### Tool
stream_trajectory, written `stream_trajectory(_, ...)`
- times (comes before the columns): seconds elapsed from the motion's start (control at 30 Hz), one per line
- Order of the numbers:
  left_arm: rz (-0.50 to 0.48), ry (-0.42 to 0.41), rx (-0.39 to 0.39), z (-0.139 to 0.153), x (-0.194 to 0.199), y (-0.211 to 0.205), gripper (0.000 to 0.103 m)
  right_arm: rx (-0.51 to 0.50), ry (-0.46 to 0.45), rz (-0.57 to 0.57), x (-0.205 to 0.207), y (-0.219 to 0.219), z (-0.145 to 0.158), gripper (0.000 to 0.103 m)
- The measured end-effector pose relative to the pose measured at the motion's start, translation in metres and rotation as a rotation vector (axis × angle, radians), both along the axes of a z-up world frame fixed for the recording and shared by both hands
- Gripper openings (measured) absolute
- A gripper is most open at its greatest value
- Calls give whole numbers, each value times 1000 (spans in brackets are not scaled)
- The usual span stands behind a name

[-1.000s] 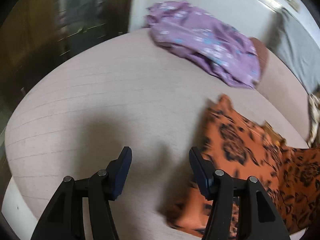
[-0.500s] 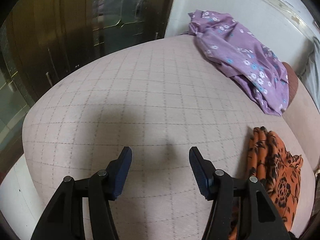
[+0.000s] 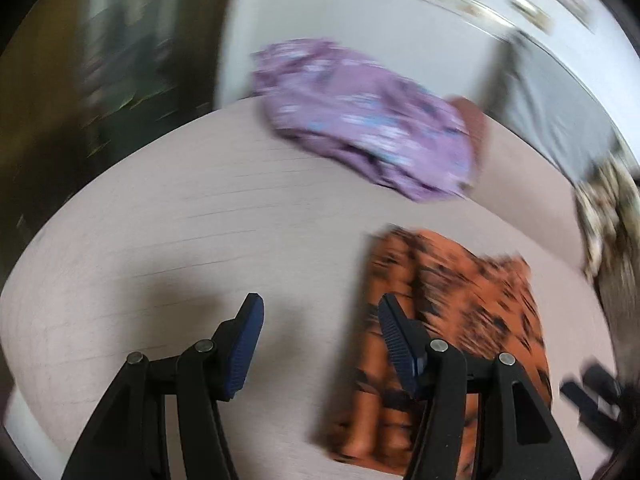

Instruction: Fold small clothes

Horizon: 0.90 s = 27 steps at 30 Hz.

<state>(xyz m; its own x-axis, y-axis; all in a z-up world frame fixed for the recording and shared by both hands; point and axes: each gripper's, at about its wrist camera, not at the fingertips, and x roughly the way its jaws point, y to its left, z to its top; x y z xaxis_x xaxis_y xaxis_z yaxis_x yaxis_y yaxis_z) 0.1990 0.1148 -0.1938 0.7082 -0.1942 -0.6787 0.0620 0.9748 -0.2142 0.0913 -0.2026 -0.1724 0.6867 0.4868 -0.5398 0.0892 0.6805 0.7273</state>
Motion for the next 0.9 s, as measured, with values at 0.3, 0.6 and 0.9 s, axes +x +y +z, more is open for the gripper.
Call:
stream_trajectory(0.3, 50, 221, 263, -51, 23, -34, 64, -15, 201, -26, 26, -19, -59, 19)
stream_trajectory(0.6, 62, 211, 280, -54, 25, -32, 64, -139, 143, -50, 82, -22, -19, 23)
stream_trajectory(0.9, 46, 183, 304, -57, 29, -37, 65, -169, 264, -49, 167, -26, -59, 22)
